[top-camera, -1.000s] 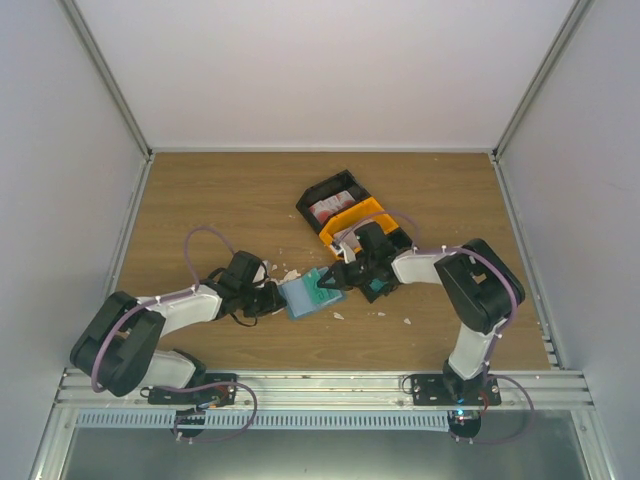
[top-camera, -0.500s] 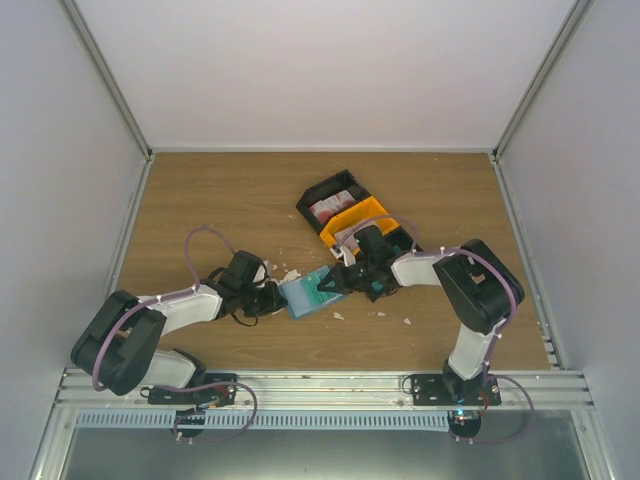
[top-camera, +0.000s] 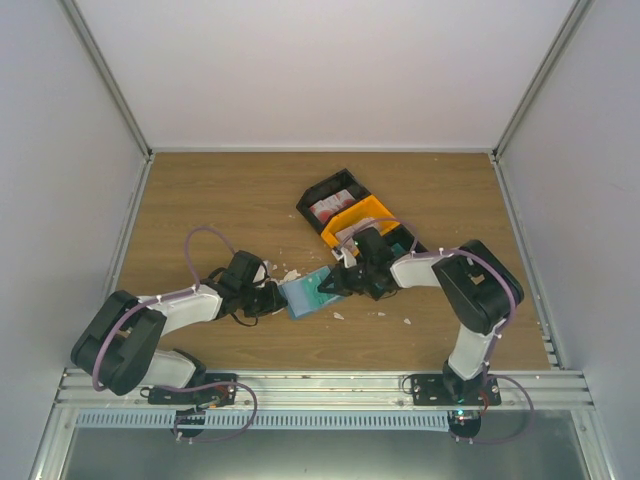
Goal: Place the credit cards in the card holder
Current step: Insert the credit card into the card holder.
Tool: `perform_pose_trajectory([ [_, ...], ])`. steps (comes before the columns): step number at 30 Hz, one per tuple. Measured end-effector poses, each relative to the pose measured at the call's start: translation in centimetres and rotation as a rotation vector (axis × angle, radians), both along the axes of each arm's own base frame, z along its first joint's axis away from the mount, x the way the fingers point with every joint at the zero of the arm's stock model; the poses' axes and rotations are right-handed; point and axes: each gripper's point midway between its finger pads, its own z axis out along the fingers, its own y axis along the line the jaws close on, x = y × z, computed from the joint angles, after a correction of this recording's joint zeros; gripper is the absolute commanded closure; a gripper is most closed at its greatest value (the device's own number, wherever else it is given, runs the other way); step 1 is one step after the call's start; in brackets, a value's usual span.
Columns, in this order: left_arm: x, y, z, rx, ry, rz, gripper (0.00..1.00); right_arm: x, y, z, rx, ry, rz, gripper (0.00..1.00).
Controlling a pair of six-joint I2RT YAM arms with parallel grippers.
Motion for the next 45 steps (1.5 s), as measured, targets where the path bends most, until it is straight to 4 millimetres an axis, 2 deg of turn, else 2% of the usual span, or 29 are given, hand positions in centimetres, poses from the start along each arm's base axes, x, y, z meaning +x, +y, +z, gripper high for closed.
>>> perform_pose_trajectory([
  [8,0.0,0.0,0.0,0.0,0.0,-0.001,0.88,-0.1,1.5,-0.5,0.006,0.007,0.038,0.96],
  [13,0.0,0.0,0.0,0.0,0.0,-0.001,0.88,-0.5,1.8,-0.5,0.003,0.004,0.051,0.96],
  [18,0.0,0.0,0.0,0.0,-0.001,-0.001,0.88,-0.5,1.6,-0.8,-0.026,-0.002,0.053,0.87],
  [24,0.0,0.0,0.0,-0.001,-0.002,-0.002,0.88,-0.7,2.0,-0.8,-0.05,-0.021,0.076,0.92],
  [31,0.1,-0.1,0.0,-0.004,-0.002,-0.005,0.89,-1.3,3.5,-0.4,-0.078,-0.07,0.126,0.92],
  [34,0.1,-0.1,0.0,-0.003,-0.004,-0.008,0.89,-1.5,3.7,-0.4,-0.093,-0.086,0.14,0.87],
  [38,0.1,-0.1,0.0,-0.003,-0.006,-0.01,0.88,-1.3,3.5,-0.5,-0.138,-0.118,0.149,0.71],
  [45,-0.1,0.3,0.2,0.014,-0.009,-0.002,0.85,0.1,1.9,1.5,-0.247,-0.246,0.095,0.52],
])
